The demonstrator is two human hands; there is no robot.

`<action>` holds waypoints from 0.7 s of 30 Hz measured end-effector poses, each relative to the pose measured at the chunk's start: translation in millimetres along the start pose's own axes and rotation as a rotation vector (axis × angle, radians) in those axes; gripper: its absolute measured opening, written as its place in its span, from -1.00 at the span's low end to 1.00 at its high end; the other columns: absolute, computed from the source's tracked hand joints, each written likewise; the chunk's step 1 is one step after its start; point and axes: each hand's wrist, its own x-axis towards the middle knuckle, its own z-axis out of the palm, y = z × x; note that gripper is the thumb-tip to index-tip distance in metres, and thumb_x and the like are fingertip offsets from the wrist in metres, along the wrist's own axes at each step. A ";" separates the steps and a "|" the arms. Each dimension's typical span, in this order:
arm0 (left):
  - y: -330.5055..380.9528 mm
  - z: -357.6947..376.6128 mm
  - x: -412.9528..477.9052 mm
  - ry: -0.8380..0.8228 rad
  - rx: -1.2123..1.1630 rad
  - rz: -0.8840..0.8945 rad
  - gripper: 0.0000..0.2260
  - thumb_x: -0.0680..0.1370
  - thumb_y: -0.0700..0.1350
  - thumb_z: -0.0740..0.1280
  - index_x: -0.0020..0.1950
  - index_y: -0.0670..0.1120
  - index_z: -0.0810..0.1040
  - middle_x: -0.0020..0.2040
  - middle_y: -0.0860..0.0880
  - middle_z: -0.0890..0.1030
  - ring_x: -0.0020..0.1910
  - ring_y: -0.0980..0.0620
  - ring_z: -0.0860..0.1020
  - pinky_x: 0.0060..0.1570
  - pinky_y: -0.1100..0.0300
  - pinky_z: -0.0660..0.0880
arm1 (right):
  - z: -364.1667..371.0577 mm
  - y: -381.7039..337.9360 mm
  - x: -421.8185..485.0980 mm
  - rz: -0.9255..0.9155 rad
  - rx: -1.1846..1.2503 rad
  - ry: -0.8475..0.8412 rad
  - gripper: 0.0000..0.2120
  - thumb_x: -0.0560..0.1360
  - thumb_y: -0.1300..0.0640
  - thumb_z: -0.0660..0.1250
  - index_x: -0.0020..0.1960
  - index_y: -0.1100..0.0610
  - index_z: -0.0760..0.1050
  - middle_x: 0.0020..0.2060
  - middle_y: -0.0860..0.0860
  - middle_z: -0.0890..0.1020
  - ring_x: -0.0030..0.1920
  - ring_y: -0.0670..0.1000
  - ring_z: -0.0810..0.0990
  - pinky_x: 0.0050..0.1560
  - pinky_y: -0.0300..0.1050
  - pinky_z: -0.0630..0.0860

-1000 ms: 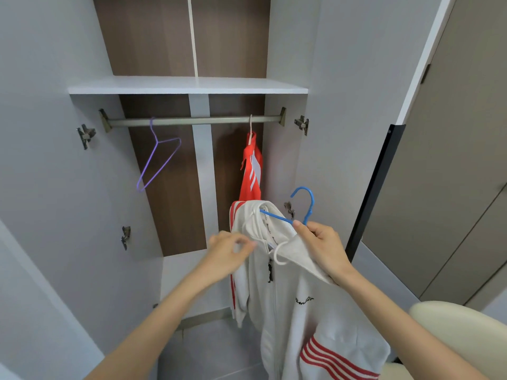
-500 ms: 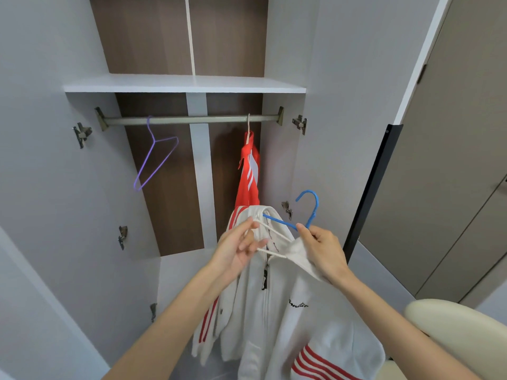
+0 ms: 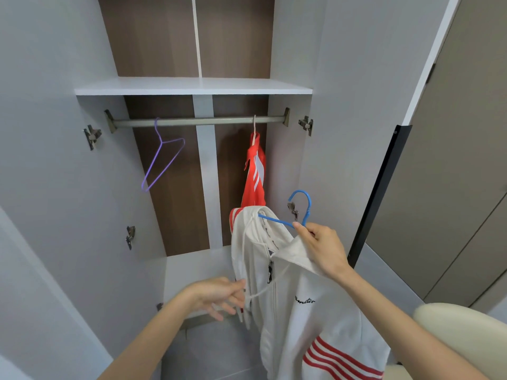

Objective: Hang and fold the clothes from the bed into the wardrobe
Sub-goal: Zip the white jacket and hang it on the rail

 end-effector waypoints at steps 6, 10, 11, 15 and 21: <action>39.4 8.7 8.0 0.359 -0.061 0.259 -0.47 0.55 0.37 -0.03 0.08 0.01 0.50 -0.05 0.05 0.64 -0.17 0.08 0.62 -0.26 0.26 0.52 | 2.4 -14.1 -5.3 -0.013 -0.004 0.028 -0.51 0.58 -0.16 0.19 -0.39 0.04 0.11 -0.55 -0.09 0.28 -0.44 -0.05 0.19 -0.40 -0.16 0.13; 58.6 26.7 21.1 0.206 -0.085 0.116 -0.27 0.42 0.52 0.01 -0.03 -0.10 0.58 -0.17 -0.02 0.67 -0.31 0.03 0.62 -0.31 0.24 0.56 | 6.9 -19.8 -13.4 -0.027 0.092 0.024 -0.54 0.59 -0.14 0.20 -0.38 0.07 0.21 -0.53 -0.09 0.28 -0.42 -0.07 0.20 -0.38 -0.15 0.16; 60.6 31.3 25.3 0.128 -0.155 0.084 -0.29 0.42 0.51 0.06 -0.04 -0.11 0.59 -0.22 -0.01 0.67 -0.35 0.04 0.62 -0.33 0.24 0.56 | 6.6 -20.7 -14.8 -0.026 0.144 0.028 -0.54 0.59 -0.12 0.22 -0.39 0.06 0.22 -0.52 -0.09 0.28 -0.42 -0.07 0.20 -0.37 -0.12 0.18; 68.3 45.0 34.9 -0.073 -0.641 0.103 -0.81 0.55 0.05 0.27 -0.09 -0.07 0.53 -0.33 0.01 0.62 -0.41 0.08 0.58 -0.38 0.30 0.53 | 4.6 -25.3 -16.1 0.014 0.300 0.013 -0.58 0.57 -0.07 0.28 -0.43 0.06 0.49 -0.45 0.01 0.52 -0.38 -0.06 0.37 -0.26 -0.06 0.34; 47.6 68.2 48.8 0.185 -0.252 0.285 -0.89 0.56 -0.11 0.27 0.05 -0.04 0.55 -0.26 0.07 0.59 -0.39 0.22 0.53 -0.39 0.40 0.44 | -4.0 -18.3 1.3 0.121 0.331 -0.144 -0.60 0.59 -0.05 0.25 -0.36 0.07 0.60 -0.34 -0.08 0.68 -0.14 -0.18 0.61 0.06 -0.18 0.37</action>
